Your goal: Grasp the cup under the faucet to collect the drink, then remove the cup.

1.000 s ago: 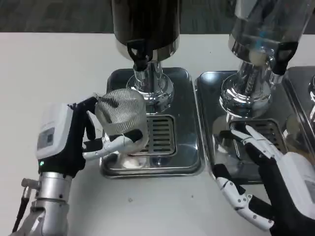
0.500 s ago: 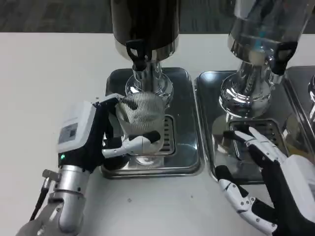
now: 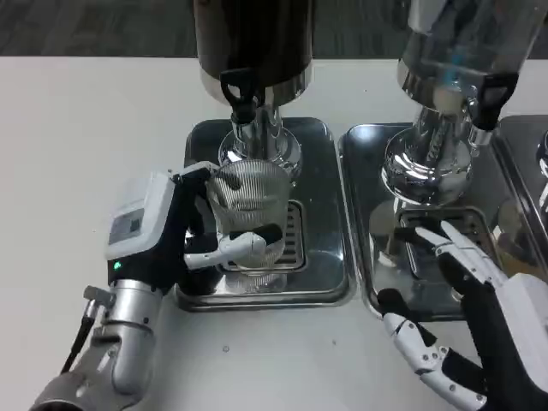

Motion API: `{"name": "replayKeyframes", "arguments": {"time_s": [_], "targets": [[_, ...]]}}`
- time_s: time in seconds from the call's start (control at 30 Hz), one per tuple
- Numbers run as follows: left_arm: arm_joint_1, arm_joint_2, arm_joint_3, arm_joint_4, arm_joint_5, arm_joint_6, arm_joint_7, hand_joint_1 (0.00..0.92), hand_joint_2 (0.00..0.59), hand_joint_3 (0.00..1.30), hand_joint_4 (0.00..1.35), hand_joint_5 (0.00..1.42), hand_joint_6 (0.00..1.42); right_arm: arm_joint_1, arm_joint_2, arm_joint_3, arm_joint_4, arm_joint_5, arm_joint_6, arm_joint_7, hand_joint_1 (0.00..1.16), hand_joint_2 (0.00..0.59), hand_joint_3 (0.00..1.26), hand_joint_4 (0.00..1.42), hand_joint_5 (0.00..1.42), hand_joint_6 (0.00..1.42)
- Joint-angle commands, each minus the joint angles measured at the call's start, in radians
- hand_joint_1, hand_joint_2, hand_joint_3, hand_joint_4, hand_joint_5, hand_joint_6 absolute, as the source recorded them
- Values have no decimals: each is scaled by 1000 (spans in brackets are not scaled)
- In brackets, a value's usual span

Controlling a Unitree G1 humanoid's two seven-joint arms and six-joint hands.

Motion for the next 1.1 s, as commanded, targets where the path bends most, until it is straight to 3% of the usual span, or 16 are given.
{"name": "replayKeyframes", "arguments": {"time_s": [0.03,0.23,0.57,1.1], "targets": [[-31,-9,-13,13,-1,21,-8,336,73,587,681,969,1223,12,0,-1,-14,-1,1,-2,305,369,261,109,122,181],[-29,-3,-19,16,-18,16,-50,220,70,387,496,839,1094,9,2,2,-15,1,6,6,309,367,262,109,122,181],[0,15,-17,-10,-33,-11,-94,189,67,262,414,778,1037,-2,3,5,-8,11,10,17,319,379,264,109,122,181],[84,62,0,-126,-71,-54,-173,175,60,219,360,735,968,-26,0,11,13,26,9,21,325,381,267,102,122,181]]}}
